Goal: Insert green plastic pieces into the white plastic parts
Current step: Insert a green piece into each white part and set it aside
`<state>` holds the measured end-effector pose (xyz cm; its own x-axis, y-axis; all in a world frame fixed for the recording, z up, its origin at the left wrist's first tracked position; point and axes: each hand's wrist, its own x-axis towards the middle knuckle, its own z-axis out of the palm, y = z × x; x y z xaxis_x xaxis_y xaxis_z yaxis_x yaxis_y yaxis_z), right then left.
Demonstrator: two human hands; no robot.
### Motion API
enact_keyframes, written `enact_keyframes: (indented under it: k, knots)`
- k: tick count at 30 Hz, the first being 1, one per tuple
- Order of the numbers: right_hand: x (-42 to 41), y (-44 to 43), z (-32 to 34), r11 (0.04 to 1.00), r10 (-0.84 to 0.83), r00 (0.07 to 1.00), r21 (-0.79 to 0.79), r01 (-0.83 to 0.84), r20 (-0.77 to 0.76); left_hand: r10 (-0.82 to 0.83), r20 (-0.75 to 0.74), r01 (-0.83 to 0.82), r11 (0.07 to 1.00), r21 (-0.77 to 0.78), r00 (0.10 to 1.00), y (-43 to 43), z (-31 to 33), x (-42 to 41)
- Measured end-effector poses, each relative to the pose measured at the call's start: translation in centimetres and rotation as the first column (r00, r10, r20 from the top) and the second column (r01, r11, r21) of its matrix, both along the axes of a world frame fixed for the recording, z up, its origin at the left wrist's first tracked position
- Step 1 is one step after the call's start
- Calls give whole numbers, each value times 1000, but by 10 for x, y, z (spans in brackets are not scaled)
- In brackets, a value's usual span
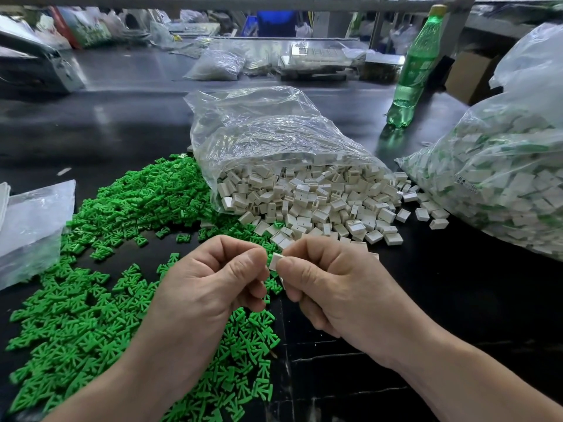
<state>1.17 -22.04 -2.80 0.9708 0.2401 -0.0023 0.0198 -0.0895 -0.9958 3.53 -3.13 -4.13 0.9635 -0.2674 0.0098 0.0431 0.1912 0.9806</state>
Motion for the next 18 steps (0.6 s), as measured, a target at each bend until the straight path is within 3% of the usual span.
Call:
enact_keyframes:
  k: [5, 12, 15, 18]
  knots:
    - [-3, 1, 3, 999, 42, 999, 15, -42, -15, -41, 13, 40, 997, 60, 999, 4, 5, 0]
    - [0, -4, 6, 987, 96, 994, -126, -102, -52, -111, -15, 112, 980, 164, 994, 7, 12, 1]
    - [-1, -6, 9, 977, 137, 988, -153, -146, -66, -155, -38, 159, 977, 142, 987, 6, 14, 0]
    - [-2, -4, 10, 988, 126, 991, -80, -129, -45, -163, -61, 164, 986, 14, 985, 4, 13, -1]
